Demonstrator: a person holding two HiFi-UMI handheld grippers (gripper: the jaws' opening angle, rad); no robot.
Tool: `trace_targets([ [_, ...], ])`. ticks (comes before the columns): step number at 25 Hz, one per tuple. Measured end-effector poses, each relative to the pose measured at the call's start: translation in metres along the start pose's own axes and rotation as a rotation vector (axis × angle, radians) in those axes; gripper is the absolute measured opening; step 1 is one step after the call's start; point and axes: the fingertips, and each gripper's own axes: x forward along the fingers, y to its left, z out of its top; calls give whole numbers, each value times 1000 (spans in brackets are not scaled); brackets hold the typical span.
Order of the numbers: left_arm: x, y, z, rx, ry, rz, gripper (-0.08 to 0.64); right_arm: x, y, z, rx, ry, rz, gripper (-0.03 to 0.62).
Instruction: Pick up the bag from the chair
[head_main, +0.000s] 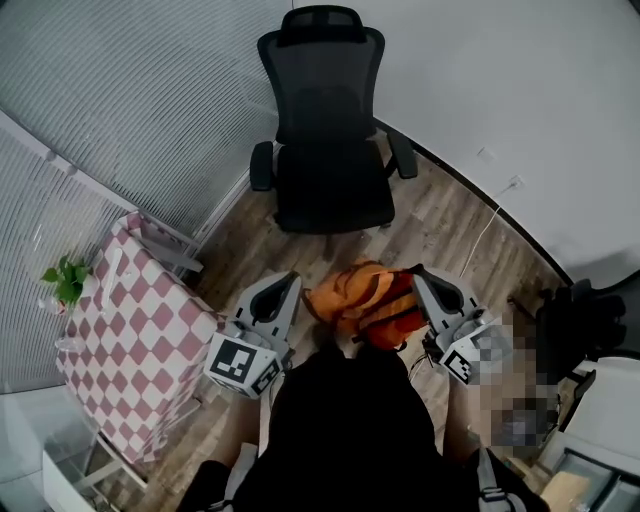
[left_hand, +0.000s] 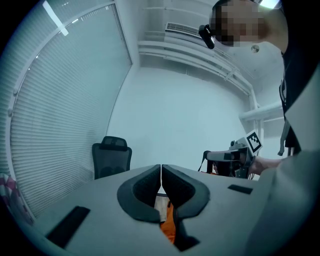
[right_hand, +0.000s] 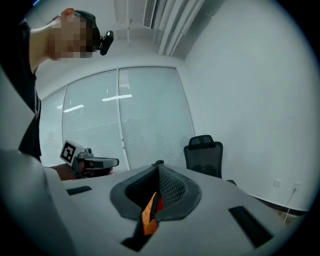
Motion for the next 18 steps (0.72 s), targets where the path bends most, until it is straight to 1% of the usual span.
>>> trace_targets([
  [4,0,-2,-1,-7,0,-3,34,-7,10,-6,62,2,38,21],
  [6,1,-3,-2,-11,0,-4,34,-8,10,-8,86,3,42,21],
  [9,2,-3,-2,-13,5,-7,34,-6,12,-8,90,4,46,21],
  [13,4,-4,-4,-10,12,-13,34,-2,17,-9,110,8,82,21],
  [18,9,-9,0,1,10,-23,34,-1,20,-10,114,19,105,21],
])
